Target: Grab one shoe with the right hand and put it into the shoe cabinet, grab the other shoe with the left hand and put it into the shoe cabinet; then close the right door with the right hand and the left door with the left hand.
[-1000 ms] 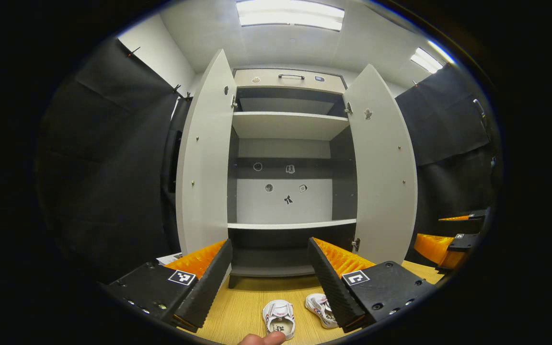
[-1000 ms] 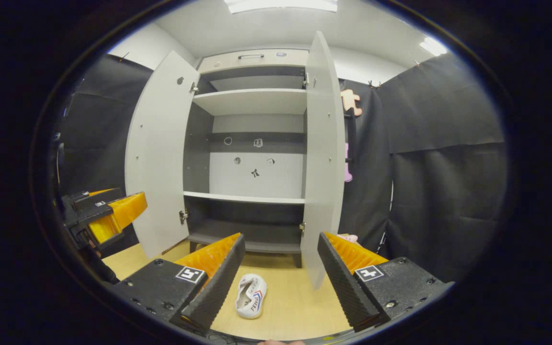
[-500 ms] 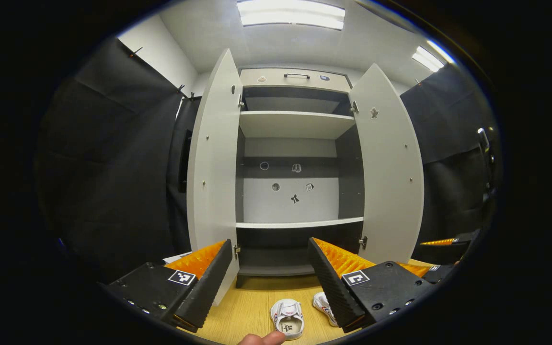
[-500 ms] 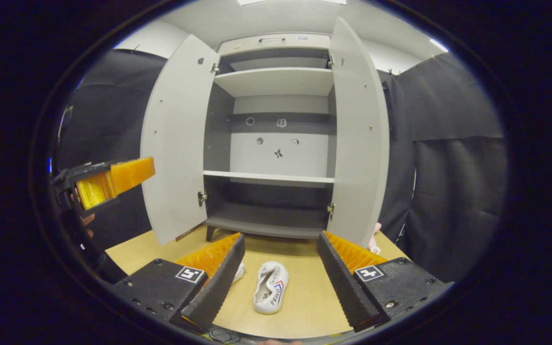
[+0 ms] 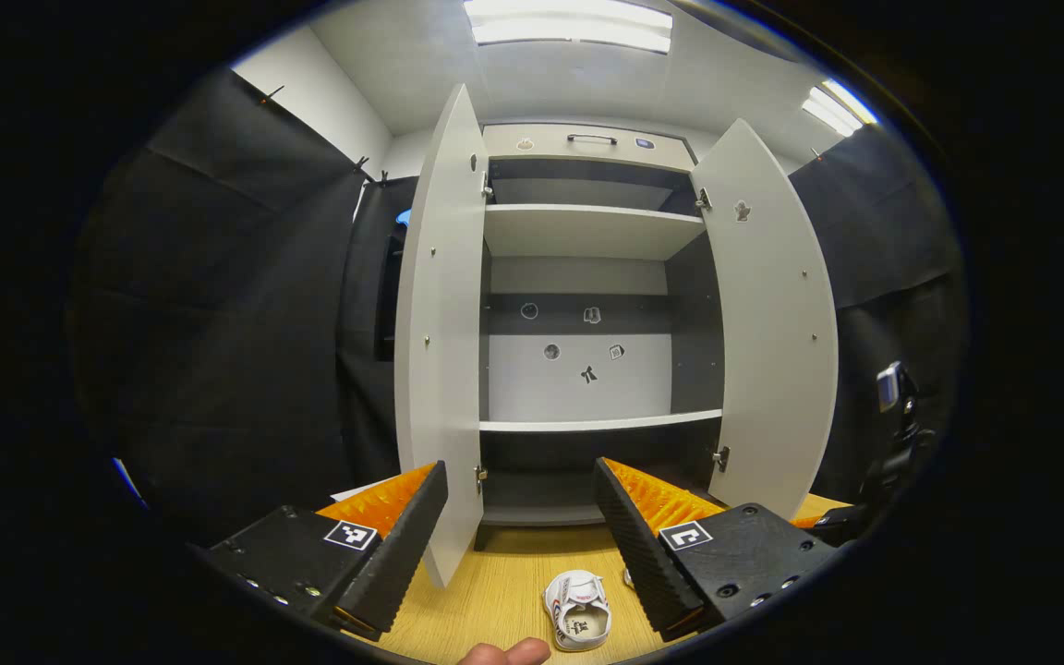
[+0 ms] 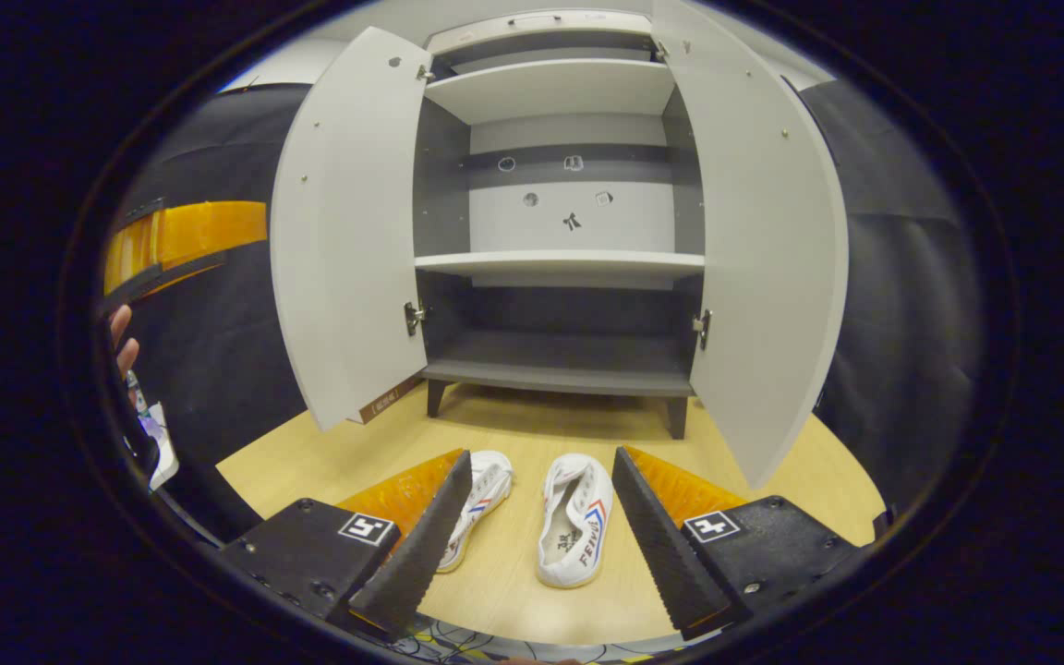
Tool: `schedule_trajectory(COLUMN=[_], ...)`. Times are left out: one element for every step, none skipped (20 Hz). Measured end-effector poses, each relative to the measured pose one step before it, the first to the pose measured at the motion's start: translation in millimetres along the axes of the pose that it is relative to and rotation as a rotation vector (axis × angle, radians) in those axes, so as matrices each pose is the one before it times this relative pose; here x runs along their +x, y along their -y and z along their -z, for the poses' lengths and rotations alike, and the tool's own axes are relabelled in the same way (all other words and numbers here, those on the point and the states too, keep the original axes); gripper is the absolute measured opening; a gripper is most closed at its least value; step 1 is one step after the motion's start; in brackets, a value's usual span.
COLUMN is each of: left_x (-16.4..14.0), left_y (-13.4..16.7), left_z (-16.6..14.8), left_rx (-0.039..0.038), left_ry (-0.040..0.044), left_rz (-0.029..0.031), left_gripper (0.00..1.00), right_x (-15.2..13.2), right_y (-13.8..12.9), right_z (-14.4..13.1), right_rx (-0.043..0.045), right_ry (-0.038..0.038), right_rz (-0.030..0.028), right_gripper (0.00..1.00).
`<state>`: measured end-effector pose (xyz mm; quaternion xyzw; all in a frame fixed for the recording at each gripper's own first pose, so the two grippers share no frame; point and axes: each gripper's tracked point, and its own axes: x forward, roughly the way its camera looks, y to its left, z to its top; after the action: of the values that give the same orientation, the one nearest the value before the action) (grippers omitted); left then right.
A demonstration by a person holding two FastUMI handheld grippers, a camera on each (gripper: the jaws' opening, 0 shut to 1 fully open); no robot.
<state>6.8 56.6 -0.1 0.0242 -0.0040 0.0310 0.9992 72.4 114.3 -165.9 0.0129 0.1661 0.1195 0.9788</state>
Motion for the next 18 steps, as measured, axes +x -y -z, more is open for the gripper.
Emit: schedule_trajectory(left_x=[-0.03, 0.92, 0.01, 1.26, 1.39, 0.38, 0.15, 1.48, 1.38, 0.93, 1.66, 1.71, 1.92, 1.61, 1.47, 1.49, 2.39, 1.65], left_y=[-3.25, -2.70, -2.80, -2.81, -2.67, -1.34, -1.18, -0.96, -1.05, -1.45, -1.18, -1.97, -1.31, -2.24, -1.10, -1.23, -1.54, -1.68], left_z=[2.01, 1.59, 0.69, 1.50, 1.10, 1.57, 2.33, 0.92, 1.95, 1.83, 2.50, 1.53, 1.75, 2.29, 1.80, 0.65, 1.78, 1.32], left_rx=[-0.00007, 0.00043, 0.00138, 0.00170, 0.00097, 0.00006, -0.00108, -0.00263, -0.00362, -0.00279, -0.00062, 0.00078, 0.00059, -0.00027, -0.00036, -0.00010, 0.00033, 0.00034], left_ry=[-0.00478, -0.00184, -0.00203, -0.00288, -0.00175, -0.00214, -0.00324, -0.00323, -0.00453, -0.00503, -0.00502, -0.00462, -0.00491, -0.00297, -0.00334, -0.00393, -0.00468, -0.00418], left_rz=[-0.00438, -0.00297, -0.00225, -0.00206, -0.00140, -0.00102, -0.00171, -0.00213, -0.00033, -0.00004, -0.00074, -0.00125, -0.00180, -0.00090, -0.00112, -0.00024, -0.00175, -0.00188], left_gripper=[0.95, 0.95, 0.95, 0.95, 0.95, 0.95, 0.95, 0.95, 0.95, 0.95, 0.95, 0.95, 0.95, 0.95, 0.95, 0.95, 0.95, 0.95], right_x=[7.62, 8.38, 8.13, 8.85, 8.41, 8.89, 7.92, 7.64, 7.33, 6.26, 7.15, 6.87, 5.84, 7.24, 5.77, 6.52, 6.33, 6.32], right_y=[-1.31, -0.57, -0.04, 1.38, 1.63, 0.85, -0.70, 0.29, -0.13, -0.08, 0.87, 1.63, 1.37, 1.87, 2.92, 2.45, 1.38, 1.37], right_z=[9.35, 7.96, 8.24, 8.27, 8.00, 7.69, 6.59, 6.27, 5.63, 5.33, 3.31, 3.60, 3.13, 3.48, 2.38, 3.32, 1.99, 0.63], right_rx=[0.01935, 0.01576, 0.00789, 0.00090, -0.00252, 0.00003, 0.00271, 0.00400, 0.00263, 0.00261, 0.00200, 0.00456, 0.00319, 0.00228, 0.00104, 0.00100, 0.00236, 0.00247], right_ry=[-0.02298, -0.02282, -0.02511, -0.02374, -0.02610, -0.02285, -0.02001, -0.01908, -0.02011, -0.01621, -0.01311, -0.01348, -0.01334, -0.01605, -0.01501, -0.01415, -0.01120, -0.00593], right_rz=[-0.00728, -0.00790, -0.00293, 0.00153, 0.00423, 0.00205, -0.00496, -0.00179, -0.00398, -0.00002, -0.00032, 0.00410, 0.00033, 0.00363, 0.00670, 0.00205, 0.00060, 0.00148], right_gripper=[0.99, 0.99, 0.99, 0.94, 0.94, 0.94, 0.99, 0.99, 0.97, 0.95, 0.93, 0.90, 0.89, 0.87, 0.87, 0.86, 0.83, 0.77])
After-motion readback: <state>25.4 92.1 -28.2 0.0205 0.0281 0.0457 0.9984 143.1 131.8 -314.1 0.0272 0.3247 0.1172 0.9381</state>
